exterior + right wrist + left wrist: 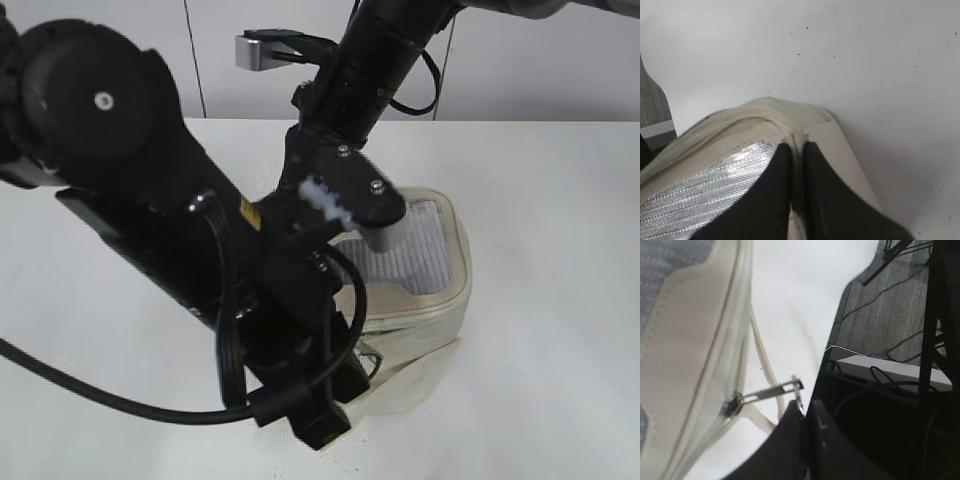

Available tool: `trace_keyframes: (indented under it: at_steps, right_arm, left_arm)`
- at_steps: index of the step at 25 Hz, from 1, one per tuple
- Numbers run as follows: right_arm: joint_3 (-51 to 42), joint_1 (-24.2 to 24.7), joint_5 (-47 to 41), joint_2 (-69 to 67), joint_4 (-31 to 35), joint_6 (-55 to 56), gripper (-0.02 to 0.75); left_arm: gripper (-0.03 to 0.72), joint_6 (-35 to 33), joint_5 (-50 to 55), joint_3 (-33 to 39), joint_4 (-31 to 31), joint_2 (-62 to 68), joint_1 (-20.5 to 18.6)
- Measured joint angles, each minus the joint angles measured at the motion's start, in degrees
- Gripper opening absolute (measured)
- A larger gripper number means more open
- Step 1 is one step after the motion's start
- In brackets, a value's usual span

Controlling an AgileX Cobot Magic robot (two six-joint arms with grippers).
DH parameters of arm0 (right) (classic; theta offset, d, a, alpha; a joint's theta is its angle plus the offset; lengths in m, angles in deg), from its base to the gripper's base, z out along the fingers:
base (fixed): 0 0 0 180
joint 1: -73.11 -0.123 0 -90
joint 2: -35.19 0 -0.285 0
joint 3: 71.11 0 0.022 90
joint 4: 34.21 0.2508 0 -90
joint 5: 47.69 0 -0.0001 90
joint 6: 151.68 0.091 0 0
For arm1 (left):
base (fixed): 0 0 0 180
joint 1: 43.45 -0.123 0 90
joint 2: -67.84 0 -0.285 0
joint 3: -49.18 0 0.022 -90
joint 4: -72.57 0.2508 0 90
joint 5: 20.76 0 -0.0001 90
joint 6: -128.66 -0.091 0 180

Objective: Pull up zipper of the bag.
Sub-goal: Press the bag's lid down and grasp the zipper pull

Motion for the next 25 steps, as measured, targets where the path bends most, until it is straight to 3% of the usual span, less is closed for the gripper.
trace_keyframes:
  at_steps: [19, 22, 25]
  right_arm:
    - [0.00, 0.00, 0.00, 0.00, 0.05, 0.81, 0.045]
    - [0.00, 0.00, 0.00, 0.00, -0.01, 2.01, 0.045]
    - [0.00, 0.00, 0.00, 0.00, -0.19, 3.19, 0.055]
  left_arm:
    - [0.007, -0.05, 0.75, -2.93, -2.57, 2.67, 0.61]
    - [0.079, 0.65, 3.39, -2.99, -1.65, 2.61, 0.93]
    - [0.214, 3.46, 5.97, -3.03, 1.22, 1.43, 1.36]
